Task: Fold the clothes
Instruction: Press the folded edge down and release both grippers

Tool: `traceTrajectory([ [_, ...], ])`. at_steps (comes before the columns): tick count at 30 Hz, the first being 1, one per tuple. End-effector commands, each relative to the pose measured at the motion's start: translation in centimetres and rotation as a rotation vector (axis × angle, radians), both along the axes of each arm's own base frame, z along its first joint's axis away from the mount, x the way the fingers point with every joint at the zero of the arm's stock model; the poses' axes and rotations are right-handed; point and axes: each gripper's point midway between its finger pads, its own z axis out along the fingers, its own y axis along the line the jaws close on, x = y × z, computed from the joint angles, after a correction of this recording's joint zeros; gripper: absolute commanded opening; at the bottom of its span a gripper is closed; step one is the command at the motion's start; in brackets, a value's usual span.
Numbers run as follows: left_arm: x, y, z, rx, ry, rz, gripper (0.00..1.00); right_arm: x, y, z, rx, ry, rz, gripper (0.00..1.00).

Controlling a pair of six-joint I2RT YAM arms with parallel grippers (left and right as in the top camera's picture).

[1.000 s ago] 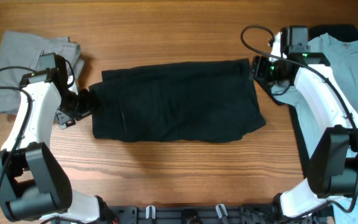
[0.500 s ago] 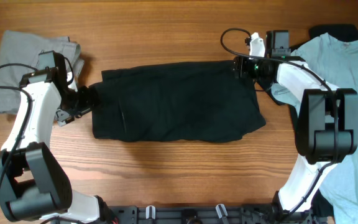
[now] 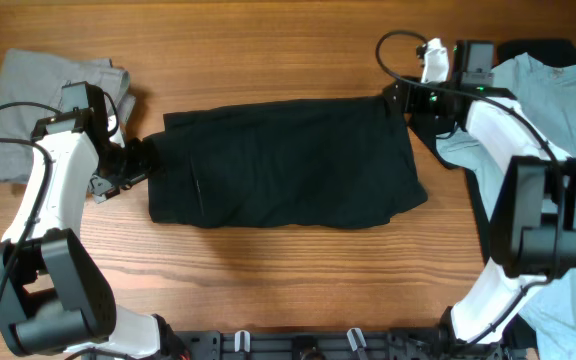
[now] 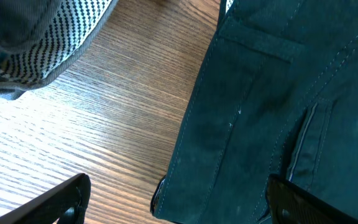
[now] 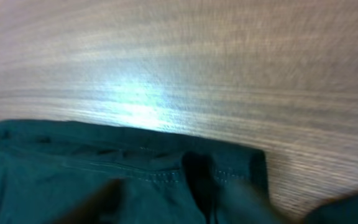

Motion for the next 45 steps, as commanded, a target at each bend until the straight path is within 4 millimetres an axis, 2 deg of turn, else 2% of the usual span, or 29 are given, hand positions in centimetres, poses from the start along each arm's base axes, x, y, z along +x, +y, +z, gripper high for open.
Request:
traceTrajectory([
  [1, 0.0, -0.2, -0.2, -0.012, 0.004, -0.017, 0.9, -0.1, 0.6, 0.1, 0.015, 0.003, 0.014, 0.68],
  [4, 0.0, -0.2, -0.2, -0.012, 0.003, -0.018, 0.91, 0.1, 1.1, -1.8, 0.003, 0.013, 0.041, 0.57],
  [7, 0.0, -0.2, -0.2, -0.012, 0.003, -0.017, 0.91, 0.1, 2.5, -4.2, -0.014, 0.012, 0.109, 0.58],
  [8, 0.0, -0.2, -0.2, -0.012, 0.003, -0.018, 0.9, 0.2, 2.7, -4.7, -0.015, 0.012, 0.113, 0.61],
  [13, 0.0, -0.2, -0.2, -0.011, 0.002, -0.017, 0.9, 1.3, 3.1, -4.4, -0.017, -0.047, 0.124, 0.66],
  [18, 0.0, -0.2, -0.2, -0.012, 0.004, -0.017, 0.9, 1.6, 3.1, -4.8, -0.02, -0.053, 0.125, 0.57],
  [22, 0.0, -0.3, -0.2, -0.013, 0.004, -0.017, 0.9, 1.3, 3.2, -5.9, -0.013, -0.029, 0.129, 0.56],
  [25, -0.1, -0.3, -0.2, -0.014, 0.01, -0.017, 0.9, 1.0, 3.6, -6.1, 0.012, -0.021, 0.145, 0.4],
  [28, -0.1, -0.4, -0.2, -0.02, 0.008, -0.018, 0.9, 1.2, 3.4, -5.1, 0.024, -0.035, 0.137, 0.08],
  [29, -0.1, -0.4, -0.2, -0.02, 0.009, -0.018, 0.9, 1.2, 3.2, -4.5, 0.025, -0.038, 0.133, 0.04],
  [31, -0.1, -0.4, -0.2, -0.02, 0.009, -0.018, 0.89, 1.2, 2.6, -2.7, 0.038, -0.044, 0.101, 0.04],
  [33, -0.1, -0.4, -0.2, -0.02, 0.009, -0.018, 0.89, 0.8, 2.1, 0.5, 0.036, -0.076, 0.09, 0.04],
  [34, -0.1, -0.4, -0.2, -0.02, 0.009, -0.018, 0.89, 0.2, 2.0, 3.2, 0.027, -0.098, 0.082, 0.04],
  [37, -0.1, -0.4, -0.2, -0.02, 0.008, -0.018, 0.89, -0.3, 0.8, 5.7, -0.036, -0.124, 0.033, 0.04],
  [39, -0.1, -0.4, -0.2, -0.02, 0.008, -0.018, 0.91, -0.4, -0.6, 6.1, -0.107, -0.12, -0.022, 0.04],
  [43, -0.1, -0.4, -0.2, -0.02, 0.007, -0.018, 0.92, -0.7, -1.8, 4.2, -0.168, -0.062, -0.066, 0.05],
  [44, 0.0, -0.4, -0.2, -0.019, 0.005, -0.018, 0.93, -0.6, -1.9, 3.9, -0.168, -0.057, -0.066, 0.17],
  [45, 0.0, -0.4, -0.2, -0.019, 0.004, -0.018, 0.95, -0.6, -1.9, 3.5, -0.17, -0.051, -0.063, 0.65],
])
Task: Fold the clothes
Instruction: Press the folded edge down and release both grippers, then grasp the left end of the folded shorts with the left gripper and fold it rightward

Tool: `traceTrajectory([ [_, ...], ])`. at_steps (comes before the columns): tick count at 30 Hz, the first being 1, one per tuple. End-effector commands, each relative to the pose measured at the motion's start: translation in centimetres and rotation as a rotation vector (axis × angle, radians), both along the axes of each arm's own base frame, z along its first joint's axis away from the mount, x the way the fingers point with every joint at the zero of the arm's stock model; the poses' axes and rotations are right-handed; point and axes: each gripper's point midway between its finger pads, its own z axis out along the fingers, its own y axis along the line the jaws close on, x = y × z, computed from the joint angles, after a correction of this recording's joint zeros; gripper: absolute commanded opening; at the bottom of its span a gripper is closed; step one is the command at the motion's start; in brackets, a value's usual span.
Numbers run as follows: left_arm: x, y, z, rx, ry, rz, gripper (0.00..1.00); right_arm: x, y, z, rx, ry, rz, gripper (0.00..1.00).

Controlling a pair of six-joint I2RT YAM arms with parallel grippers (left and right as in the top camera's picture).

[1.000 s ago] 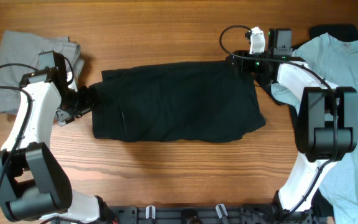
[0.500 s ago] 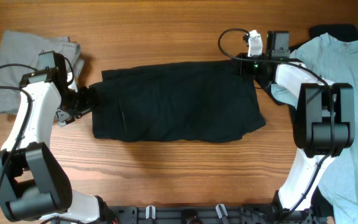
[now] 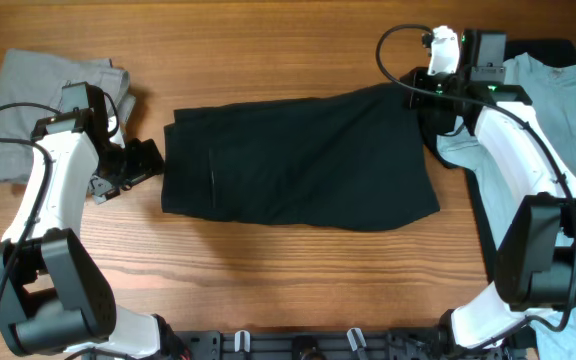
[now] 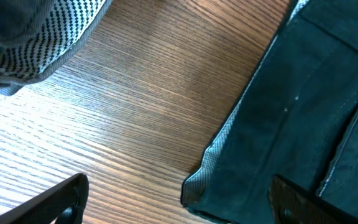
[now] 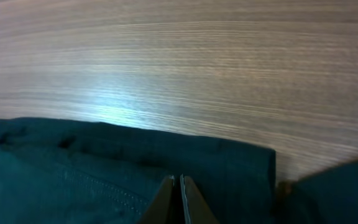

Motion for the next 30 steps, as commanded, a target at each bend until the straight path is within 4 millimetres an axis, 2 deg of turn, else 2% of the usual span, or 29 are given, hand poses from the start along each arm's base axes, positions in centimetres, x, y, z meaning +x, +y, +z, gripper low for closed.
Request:
traceTrajectory([
  [1, 0.2, -0.3, -0.1, -0.014, -0.003, -0.018, 0.96, 0.5, -1.3, -1.6, -0.045, 0.025, -0.04, 0.92],
  [5, 0.1, -0.3, -0.1, -0.016, 0.001, -0.019, 0.97, 0.2, -1.0, -1.3, -0.006, 0.043, -0.065, 0.89],
  [6, 0.1, -0.6, -0.1, -0.03, -0.001, -0.02, 0.96, -0.3, -0.7, -1.3, 0.014, 0.064, -0.053, 0.85],
  [7, 0.2, -1.2, -0.1, -0.065, -0.01, -0.023, 0.93, -1.4, 0.0, -1.6, 0.046, 0.112, -0.031, 0.76],
  [9, 0.8, -2.0, 0.1, -0.102, -0.036, -0.036, 0.8, -4.6, 1.7, -2.7, 0.12, 0.254, 0.018, 0.6],
  [10, 1.1, -2.2, 0.0, -0.099, -0.048, -0.043, 0.69, -6.0, 2.2, -3.4, 0.126, 0.324, 0.026, 0.48],
  [11, 1.5, -2.3, -0.1, -0.097, -0.063, -0.051, 0.61, -7.7, 2.6, -4.2, 0.118, 0.402, 0.03, 0.29],
  [12, 2.0, -2.8, -0.4, -0.092, -0.088, -0.068, 0.46, -9.9, 2.6, -5.4, 0.094, 0.518, -0.006, 0.17],
  [13, 2.3, -3.1, -0.7, -0.089, -0.103, -0.08, 0.34, -11.8, 2.1, -6.8, 0.053, 0.631, -0.09, 0.13],
  [14, 2.6, -3.6, -1.1, -0.09, -0.117, -0.095, 0.23, -13.6, 1.3, -8.2, -0.005, 0.713, -0.17, 0.13],
  [16, 2.9, -4.7, -2.2, -0.092, -0.139, -0.129, 0.19, -16.6, -0.6, -10.7, -0.096, 0.819, -0.296, 0.11],
  [17, 2.9, -5.2, -2.9, -0.092, -0.143, -0.146, 0.21, -18.4, -1.7, -12.2, -0.14, 0.862, -0.351, 0.11],
  [18, 2.6, -5.8, -3.8, -0.095, -0.129, -0.161, 0.22, -20.5, -3.8, -13.6, -0.196, 0.908, -0.443, 0.11],
  [19, 2.4, -5.8, -4.1, -0.092, -0.118, -0.16, 0.32, -21.7, -5.2, -14.3, -0.223, 0.937, -0.501, 0.12],
  [20, 2.3, -5.7, -4.2, -0.089, -0.11, -0.159, 0.36, -22.8, -6.5, -14.8, -0.246, 0.961, -0.554, 0.12],
  [22, 2.2, -5.2, -4.3, -0.083, -0.107, -0.146, 0.55, -23.6, -8.5, -14.9, -0.209, 0.99, -0.622, 0.12],
  [23, 2.2, -5.0, -4.3, -0.083, -0.105, -0.14, 0.59, -23.5, -8.9, -14.8, -0.185, 0.993, -0.636, 0.12],
  [24, 2.1, -4.5, -4.3, -0.083, -0.103, -0.125, 0.67, -23.1, -8.9, -14.5, -0.141, 0.995, -0.626, 0.11],
  [26, 2.0, -4.0, -4.3, -0.084, -0.102, -0.107, 0.71, -21.8, -8.4, -13.6, -0.059, 0.973, -0.567, 0.11],
  [28, 2.0, -4.6, -4.4, -0.133, -0.102, -0.108, 0.81, -18.9, -5.4, -10.2, 0.091, 0.847, -0.305, 0.14],
  [30, 2.1, -5.5, -4.9, -0.174, -0.096, -0.122, 0.87, -17.3, -3.9, -7.1, 0.16, 0.734, -0.209, 0.16],
])
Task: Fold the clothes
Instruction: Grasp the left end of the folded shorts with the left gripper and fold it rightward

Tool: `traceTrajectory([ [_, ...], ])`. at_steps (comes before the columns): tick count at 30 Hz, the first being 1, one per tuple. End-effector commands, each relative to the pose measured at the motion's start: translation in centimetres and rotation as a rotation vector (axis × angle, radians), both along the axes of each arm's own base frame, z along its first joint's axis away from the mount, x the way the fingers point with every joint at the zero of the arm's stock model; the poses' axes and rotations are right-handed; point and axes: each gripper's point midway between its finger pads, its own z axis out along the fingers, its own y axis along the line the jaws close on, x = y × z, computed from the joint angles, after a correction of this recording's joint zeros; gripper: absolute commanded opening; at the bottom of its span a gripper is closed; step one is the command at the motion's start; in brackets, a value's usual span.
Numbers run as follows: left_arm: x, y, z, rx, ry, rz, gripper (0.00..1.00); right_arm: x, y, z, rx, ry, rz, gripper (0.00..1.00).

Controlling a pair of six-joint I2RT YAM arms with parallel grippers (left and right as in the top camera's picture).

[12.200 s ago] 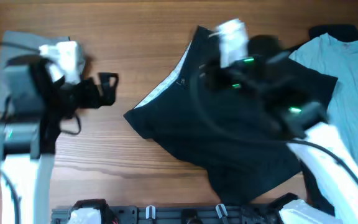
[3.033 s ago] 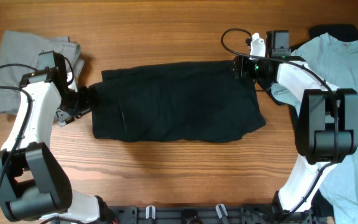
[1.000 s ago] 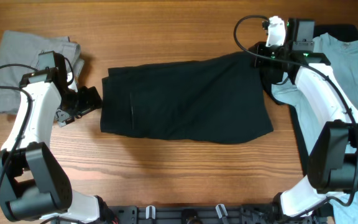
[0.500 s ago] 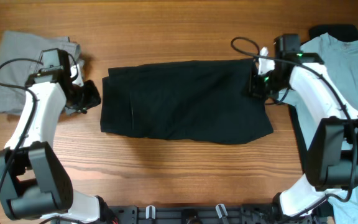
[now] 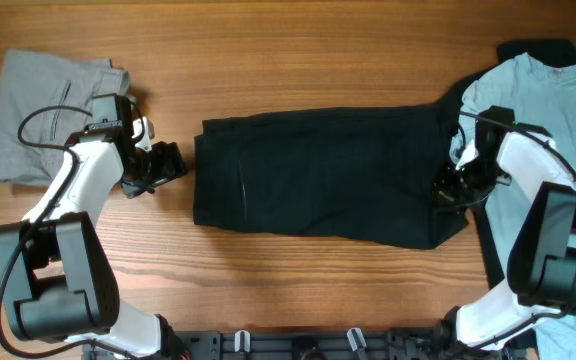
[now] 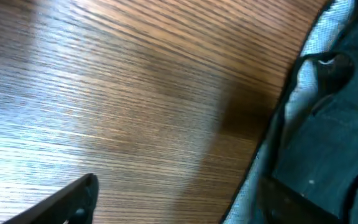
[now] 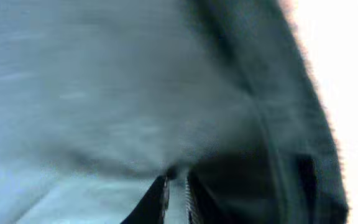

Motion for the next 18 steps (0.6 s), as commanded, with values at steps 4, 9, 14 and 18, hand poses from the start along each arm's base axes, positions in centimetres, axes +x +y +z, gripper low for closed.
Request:
traceTrajectory([
  [4, -0.1, -6.3, -2.0, -0.302, 0.004, -0.205, 0.95, 4.0, 3.4, 8.9, 0.154, -0.389, 0.19, 0.19],
  [9, -1.8, -10.2, -4.5, -0.442, 0.067, -0.342, 0.9, 3.9, 3.5, 9.7, 0.147, -0.412, 0.192, 0.21],
  [14, -2.2, -12.2, -5.8, -0.451, 0.095, -0.379, 0.5, 4.4, 4.9, 9.8, 0.151, -0.435, 0.241, 0.2],
  [18, -2.3, -12.6, -5.8, -0.442, 0.102, -0.384, 0.04, 4.5, 5.4, 9.9, 0.153, -0.44, 0.25, 0.19],
])
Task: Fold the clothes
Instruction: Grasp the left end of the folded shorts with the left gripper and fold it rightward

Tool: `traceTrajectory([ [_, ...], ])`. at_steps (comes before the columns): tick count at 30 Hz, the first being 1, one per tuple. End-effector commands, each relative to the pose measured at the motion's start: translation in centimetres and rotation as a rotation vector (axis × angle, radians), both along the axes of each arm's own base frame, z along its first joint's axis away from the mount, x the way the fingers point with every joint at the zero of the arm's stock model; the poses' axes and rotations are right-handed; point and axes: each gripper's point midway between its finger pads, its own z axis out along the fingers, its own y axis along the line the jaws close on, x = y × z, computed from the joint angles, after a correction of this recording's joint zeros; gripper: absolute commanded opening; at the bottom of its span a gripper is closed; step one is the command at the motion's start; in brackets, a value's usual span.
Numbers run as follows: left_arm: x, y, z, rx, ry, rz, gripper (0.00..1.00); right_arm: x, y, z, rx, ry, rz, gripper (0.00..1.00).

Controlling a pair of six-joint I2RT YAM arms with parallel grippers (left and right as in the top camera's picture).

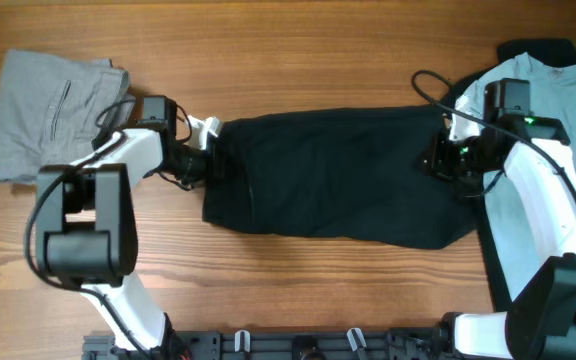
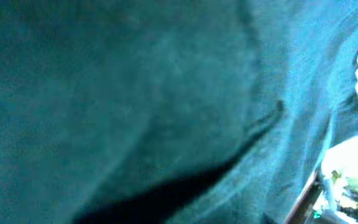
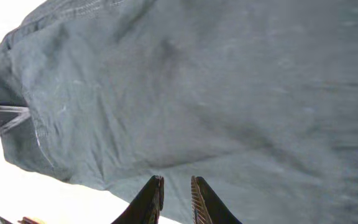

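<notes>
A black garment [image 1: 338, 175] lies spread across the middle of the table, and dark cloth [image 2: 135, 93] fills the blurred left wrist view. My left gripper [image 1: 206, 162] is pressed into its left edge; the fingers are hidden, so their state does not show. My right gripper [image 1: 442, 160] sits at the garment's right edge. In the right wrist view the gripper [image 3: 176, 183] has its fingers nearly together on the cloth [image 3: 197, 81].
A folded grey garment [image 1: 48, 115] lies at the far left. A light blue T-shirt [image 1: 563, 110] covers the right end of the table, with a dark item [image 1: 538, 48] above it. Bare wooden table [image 1: 298, 50] runs along the back.
My left gripper has moved right, from bare wood beside the garment onto its left edge. My right gripper now sits higher on the right edge. The garment's lower right corner lies farther out.
The garment first lay left of centre, with my open left gripper at its left edge and my right at its top right corner. It then lay farther right at each moment, the right gripper shut on it. The left gripper, first left behind, is now at its edge.
</notes>
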Motion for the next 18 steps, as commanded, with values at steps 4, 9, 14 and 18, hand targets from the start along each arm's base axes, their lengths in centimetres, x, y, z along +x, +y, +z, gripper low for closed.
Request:
traceTrajectory([
  [4, -4.3, 6.3, -2.2, 0.302, 0.299, 0.097, 0.04, 0.3, 0.4, 0.5, 0.018, -0.022, 0.015, 0.19],
  [9, -1.9, 13.3, 8.9, 0.484, 0.311, 0.208, 0.04, 0.7, 0.3, 0.6, 0.016, -0.037, 0.015, 0.19],
  [14, 1.4, 10.7, 16.6, 0.462, 0.147, 0.215, 0.04, 0.8, 0.3, 0.6, 0.014, -0.045, 0.015, 0.19],
  [18, 1.2, 3.8, 16.2, 0.473, 0.103, 0.059, 0.04, 0.8, 0.3, 0.6, 0.014, -0.044, 0.015, 0.19],
])
